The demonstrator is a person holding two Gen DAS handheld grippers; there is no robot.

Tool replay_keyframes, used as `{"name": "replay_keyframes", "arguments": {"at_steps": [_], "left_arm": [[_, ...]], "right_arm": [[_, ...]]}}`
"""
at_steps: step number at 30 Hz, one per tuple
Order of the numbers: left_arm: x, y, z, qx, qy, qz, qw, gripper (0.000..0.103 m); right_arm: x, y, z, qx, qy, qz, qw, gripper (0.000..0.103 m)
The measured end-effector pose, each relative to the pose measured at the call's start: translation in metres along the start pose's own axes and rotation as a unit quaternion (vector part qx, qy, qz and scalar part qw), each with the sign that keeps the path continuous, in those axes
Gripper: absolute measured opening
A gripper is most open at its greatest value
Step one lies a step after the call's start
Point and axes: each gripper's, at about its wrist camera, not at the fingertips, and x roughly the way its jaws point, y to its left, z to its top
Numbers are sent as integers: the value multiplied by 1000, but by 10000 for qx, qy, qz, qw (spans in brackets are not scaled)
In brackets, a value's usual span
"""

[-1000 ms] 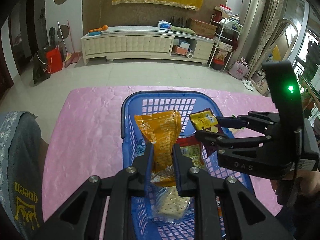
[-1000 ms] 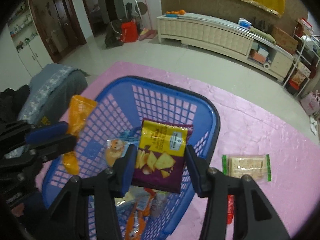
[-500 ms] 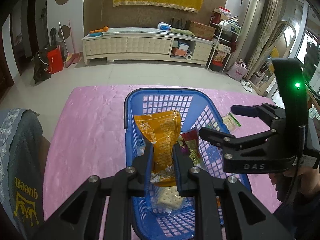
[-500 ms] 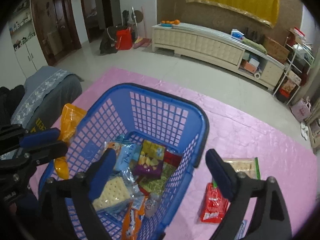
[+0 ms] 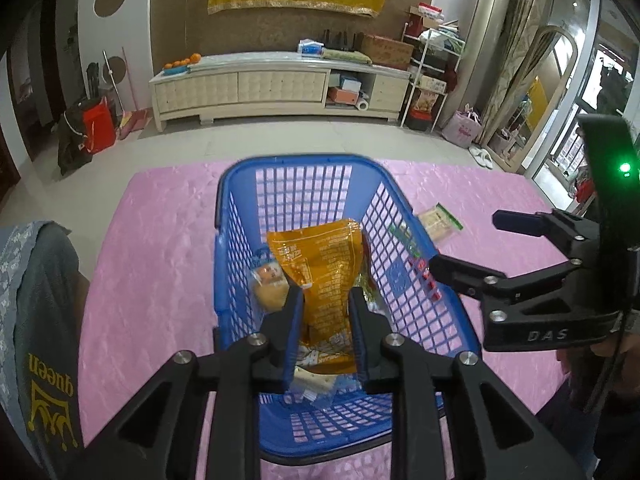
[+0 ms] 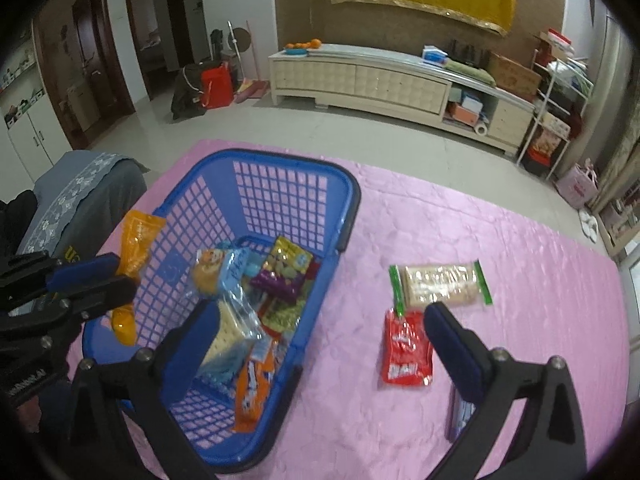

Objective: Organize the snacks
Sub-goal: 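Open the right tool to drop the chip bag while the left tool releases the yellow pouch, then withdraw both tools from the basket toward the remaining snacks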

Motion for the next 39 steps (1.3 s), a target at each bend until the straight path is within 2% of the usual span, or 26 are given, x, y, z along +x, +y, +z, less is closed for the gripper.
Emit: {"name": "replay_keyframes", "arguments": {"at_steps": [5, 9, 12, 14, 17, 29, 37, 39], "left_arm": [[7, 4, -5, 81, 59, 83, 9999, 24], [8, 9, -3, 113, -36, 131, 9998, 26], [7, 11, 0, 111, -201, 234, 9995, 40], [4, 12, 0, 109, -334, 292, 9990, 60], [1, 16, -2, 91, -338, 156, 9993, 65], [-16, -1, -16, 266, -263, 183, 9991, 68], [-37, -49, -18, 568, -399, 43, 9976, 82], [-40, -63, -20, 664, -434, 0, 9968, 82]], "right_arm": [[1, 0, -9, 35, 58, -56, 10000, 103], [3, -1, -9, 85, 30, -62, 9999, 103], [5, 0, -5, 120, 16, -69, 9999, 103], [6, 2, -5, 121, -4, -56, 9999, 103], [6, 2, -5, 133, -17, -61, 9999, 103], [-23, -10, -14, 299, -127, -13, 9995, 103], [-61, -32, -30, 387, -304, -49, 9988, 103], [-71, -41, -34, 418, -347, -94, 9985, 103]]}}
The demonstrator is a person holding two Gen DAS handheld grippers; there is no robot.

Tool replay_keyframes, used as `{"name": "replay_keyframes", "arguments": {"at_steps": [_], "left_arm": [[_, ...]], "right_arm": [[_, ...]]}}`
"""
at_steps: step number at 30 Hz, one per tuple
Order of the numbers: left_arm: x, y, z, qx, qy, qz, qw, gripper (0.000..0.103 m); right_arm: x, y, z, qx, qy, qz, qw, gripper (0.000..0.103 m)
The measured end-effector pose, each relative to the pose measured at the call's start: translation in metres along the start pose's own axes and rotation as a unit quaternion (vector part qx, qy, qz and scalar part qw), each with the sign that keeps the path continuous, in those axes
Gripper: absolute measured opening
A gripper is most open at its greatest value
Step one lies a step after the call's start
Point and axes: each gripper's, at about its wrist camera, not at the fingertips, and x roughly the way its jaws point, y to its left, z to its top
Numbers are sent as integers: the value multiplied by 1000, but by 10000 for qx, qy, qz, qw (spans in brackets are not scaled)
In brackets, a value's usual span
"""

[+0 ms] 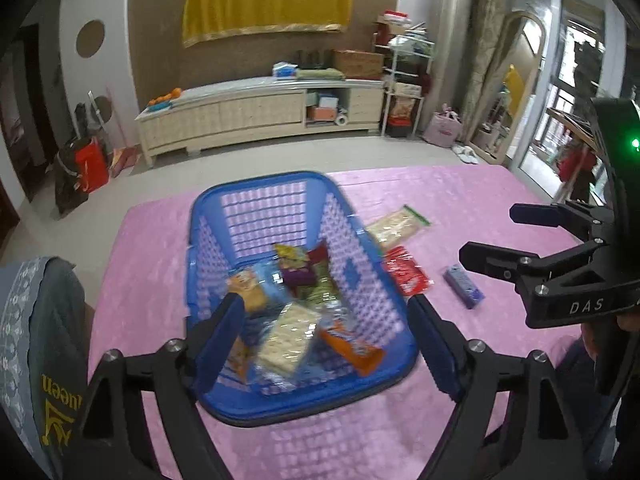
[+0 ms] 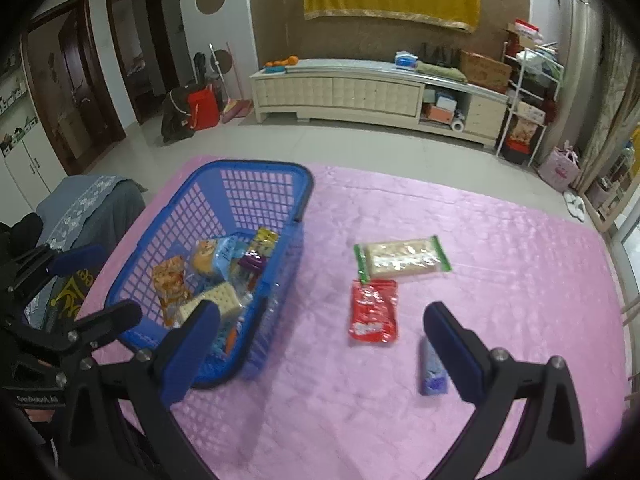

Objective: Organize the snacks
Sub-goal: 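Withdraw both tools from the basket toward the remaining snacks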

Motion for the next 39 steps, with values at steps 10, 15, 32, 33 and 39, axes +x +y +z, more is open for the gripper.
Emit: {"name": "replay_keyframes", "arguments": {"at_steps": [10, 15, 32, 33, 39], "left_arm": [[10, -66, 10, 187, 110, -183, 9996, 82], [20, -91, 13, 246, 219, -173, 9993, 82], [98, -144, 31, -123, 930, -93, 9955, 82], [105, -144, 32, -206, 985, -91, 9949, 82], [141, -139, 36, -655, 1253, -98, 9899, 82]], "right_arm": [[-36, -53, -23, 229, -147, -248, 9993, 103], [-39, -81, -30, 372, -30, -311, 9988, 103], [7, -170, -54, 854, 499, -272, 9947, 103], [11, -173, -54, 875, 518, -255, 9945, 103], [38, -184, -50, 1073, 656, -113, 9920, 103]]}}
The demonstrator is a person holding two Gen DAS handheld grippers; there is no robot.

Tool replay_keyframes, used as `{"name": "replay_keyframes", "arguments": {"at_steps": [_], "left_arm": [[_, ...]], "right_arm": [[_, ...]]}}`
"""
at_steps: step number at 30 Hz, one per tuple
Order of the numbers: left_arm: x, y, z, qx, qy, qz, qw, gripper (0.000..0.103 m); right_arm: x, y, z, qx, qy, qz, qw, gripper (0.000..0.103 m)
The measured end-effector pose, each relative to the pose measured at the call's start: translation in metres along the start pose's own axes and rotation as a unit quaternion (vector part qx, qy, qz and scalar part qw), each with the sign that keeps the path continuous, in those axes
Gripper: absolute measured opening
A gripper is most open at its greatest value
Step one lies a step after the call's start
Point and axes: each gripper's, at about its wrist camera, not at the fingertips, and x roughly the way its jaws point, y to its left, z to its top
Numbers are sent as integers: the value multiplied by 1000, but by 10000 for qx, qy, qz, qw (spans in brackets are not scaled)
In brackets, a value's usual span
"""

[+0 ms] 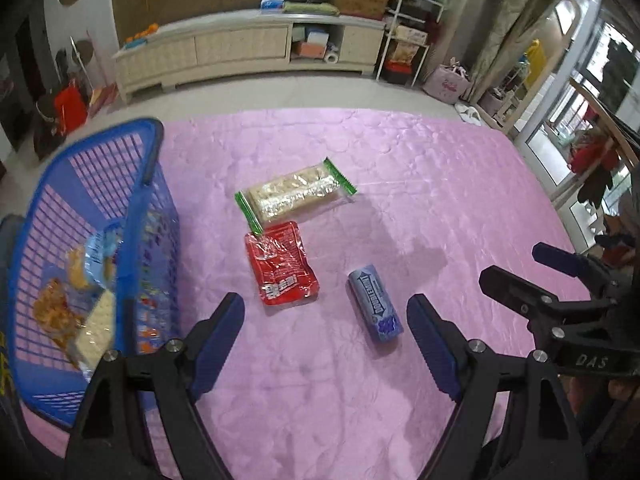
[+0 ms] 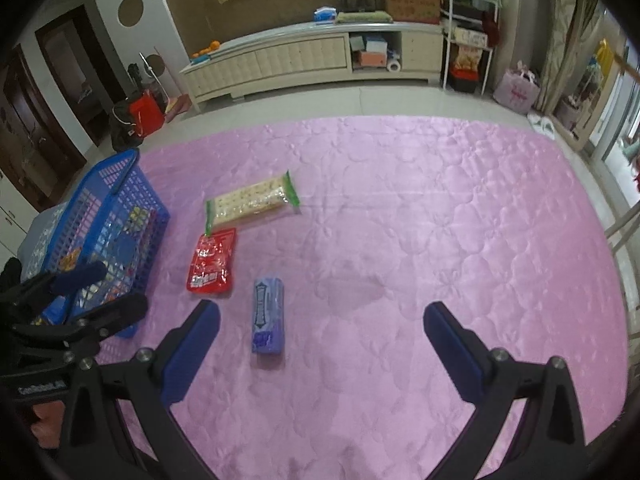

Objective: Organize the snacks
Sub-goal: 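Withdraw both tools from the basket toward the remaining snacks, then lower the left tool and grasp the red sauce pouch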

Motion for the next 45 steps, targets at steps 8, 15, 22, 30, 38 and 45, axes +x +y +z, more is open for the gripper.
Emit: {"name": "replay_keyframes", "arguments": {"at_steps": [8, 15, 22, 30, 38, 45], "left_arm": [[44, 2, 13, 52, 240, 276, 9993, 82], [78, 20, 25, -192, 530, 239, 9981, 82], [109, 32, 38, -268, 683, 355, 9967, 82], [135, 39, 42, -216, 912, 534, 9942, 82], [147, 41, 40, -244, 929, 575, 9937, 82], [143, 28, 27, 17, 952, 745, 9927, 57]], "right_arm": [[40, -5, 20, -97, 177, -177, 9996, 103], [73, -18, 20, -115, 401, -141, 9990, 103], [98, -18, 22, -113, 686, -244, 9973, 103], [107, -13, 24, 76, 772, -45, 9970, 103], [116, -12, 23, 38, 922, -71, 9957, 103], [110, -25, 25, 222, 889, 33, 9958, 103]]}}
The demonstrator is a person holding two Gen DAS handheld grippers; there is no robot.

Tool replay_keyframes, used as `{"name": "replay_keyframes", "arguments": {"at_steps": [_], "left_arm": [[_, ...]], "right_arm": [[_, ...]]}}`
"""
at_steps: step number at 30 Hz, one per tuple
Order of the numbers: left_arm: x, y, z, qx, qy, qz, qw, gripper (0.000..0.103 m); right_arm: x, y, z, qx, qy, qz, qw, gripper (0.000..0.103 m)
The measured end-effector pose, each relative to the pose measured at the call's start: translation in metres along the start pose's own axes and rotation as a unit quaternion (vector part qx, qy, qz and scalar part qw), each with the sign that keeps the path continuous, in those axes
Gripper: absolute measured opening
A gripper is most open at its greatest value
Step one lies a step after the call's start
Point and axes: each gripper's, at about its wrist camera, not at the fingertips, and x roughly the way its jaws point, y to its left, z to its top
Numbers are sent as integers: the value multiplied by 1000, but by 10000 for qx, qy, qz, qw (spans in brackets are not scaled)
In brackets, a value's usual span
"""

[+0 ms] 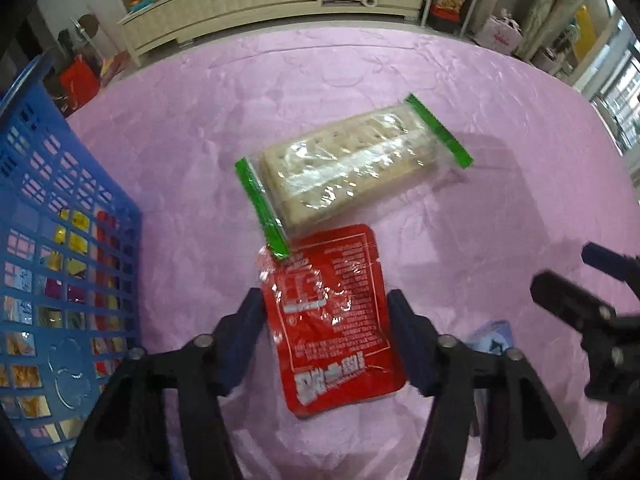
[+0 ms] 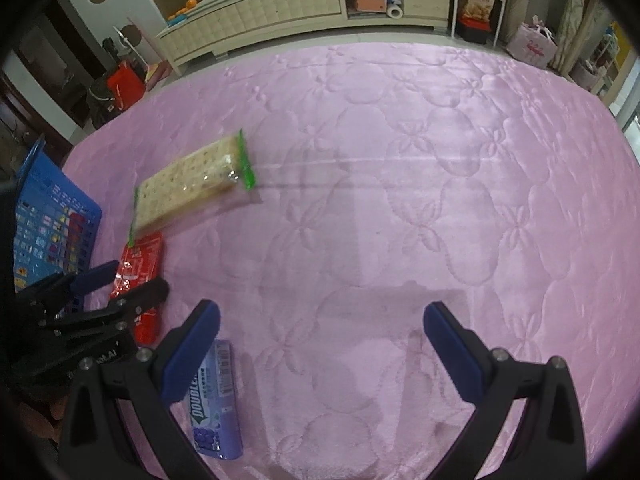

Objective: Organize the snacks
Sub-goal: 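Lower the left tool and grasp the red sauce pouch, then carry the red pouch over the basket and open the left tool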

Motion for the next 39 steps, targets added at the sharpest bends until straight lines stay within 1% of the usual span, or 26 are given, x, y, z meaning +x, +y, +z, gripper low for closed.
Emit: {"name": "replay_keyframes", "arguments": {"at_steps": [1, 2, 3, 8, 12, 16, 18, 19, 20, 21, 23, 27, 29, 34, 37, 39], "left_arm": [[-1, -2, -2, 4, 38, 0, 10000, 54], [-2, -3, -3, -22, 58, -8, 10000, 47], [-4, -5, -5, -29, 69, 12, 10000, 44], [-10, -21, -15, 136, 40, 36, 9999, 35], [-10, -30, -16, 188, 33, 77, 9998, 31], [-12, -29, -16, 108, 12, -83, 9999, 29], [-12, -27, -15, 131, -10, -88, 9999, 25], [-17, -28, -15, 185, -76, -124, 9997, 10], [-21, -30, -14, 272, -122, -248, 9992, 4], [-21, -28, -12, 307, -140, -263, 9991, 4], [-23, -29, -12, 407, -204, -124, 9989, 4], [-22, -22, -15, 335, -169, -150, 9992, 3], [-26, -18, -18, 318, -256, -146, 9991, 1], [-56, -15, -20, 400, -604, -272, 9970, 1], [-71, -12, -22, 405, -727, -355, 9959, 1], [-83, -9, -23, 396, -801, -459, 9949, 1]], "right_arm": [[0, -2, 0, 32, 9, 14, 10000, 103], [-1, -4, -1, 47, 15, 34, 10000, 103], [-1, -4, -1, 51, 19, 50, 10000, 103], [-4, -3, -3, 6, 11, 112, 9999, 103], [-4, 2, -5, -68, 26, 147, 9999, 103], [-3, 9, -4, -152, 43, 170, 9997, 103], [-1, 12, -4, -163, 47, 164, 9997, 103], [-1, 12, -4, -163, 45, 164, 9997, 103], [-1, 12, -4, -158, 42, 167, 9997, 103], [-1, 12, -4, -150, 39, 170, 9997, 103], [0, 13, -3, -154, 41, 190, 9997, 103], [0, 18, -4, -162, 43, 209, 9996, 103], [0, 18, -4, -168, 48, 209, 9996, 103], [-4, 24, -3, -217, -22, 226, 9995, 103], [-8, 29, -3, -280, -87, 213, 9993, 103], [-13, 33, -1, -330, -222, 184, 9990, 103]]}}
